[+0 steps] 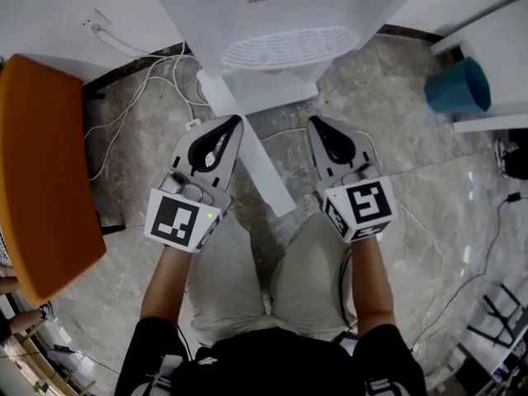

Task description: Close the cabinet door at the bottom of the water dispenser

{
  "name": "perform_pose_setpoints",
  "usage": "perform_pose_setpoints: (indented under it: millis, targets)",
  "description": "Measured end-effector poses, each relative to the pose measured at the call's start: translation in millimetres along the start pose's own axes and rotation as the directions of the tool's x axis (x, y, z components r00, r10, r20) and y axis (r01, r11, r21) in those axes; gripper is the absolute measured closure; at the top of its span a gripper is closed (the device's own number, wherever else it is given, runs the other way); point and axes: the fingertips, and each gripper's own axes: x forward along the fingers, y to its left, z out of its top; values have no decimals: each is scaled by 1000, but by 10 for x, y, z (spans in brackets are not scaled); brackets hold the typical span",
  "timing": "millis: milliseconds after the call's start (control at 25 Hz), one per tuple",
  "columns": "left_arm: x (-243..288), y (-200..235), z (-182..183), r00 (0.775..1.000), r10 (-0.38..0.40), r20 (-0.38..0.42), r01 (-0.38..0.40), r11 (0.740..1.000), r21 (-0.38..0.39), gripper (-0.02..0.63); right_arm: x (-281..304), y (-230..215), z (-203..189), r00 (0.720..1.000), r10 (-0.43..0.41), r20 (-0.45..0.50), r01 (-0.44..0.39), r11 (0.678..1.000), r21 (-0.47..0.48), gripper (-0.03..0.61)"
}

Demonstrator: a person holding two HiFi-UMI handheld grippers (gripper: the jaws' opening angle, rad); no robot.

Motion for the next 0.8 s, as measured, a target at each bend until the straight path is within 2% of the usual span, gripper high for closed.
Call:
perform_pose_setpoints:
  millis: [160, 480, 720, 800]
  targets:
    - [-27, 28, -23, 1000, -2, 15, 2, 1000, 4, 603, -1, 84, 60, 999, 41, 11, -41, 999, 19, 545]
    - [-66, 40, -33, 999, 8, 45, -9, 1000, 12, 603, -78, 362, 115, 989, 144, -23, -145, 989, -14, 543]
    - [-82, 52, -49, 998, 14, 63, -15, 1000, 21, 603, -77, 695, 53, 956, 283, -74, -286, 957, -40, 540]
    - [-90, 70, -65, 998, 22, 60, -24, 1000, 21, 603, -86, 811, 51, 941, 329, -86, -333, 942, -47, 503]
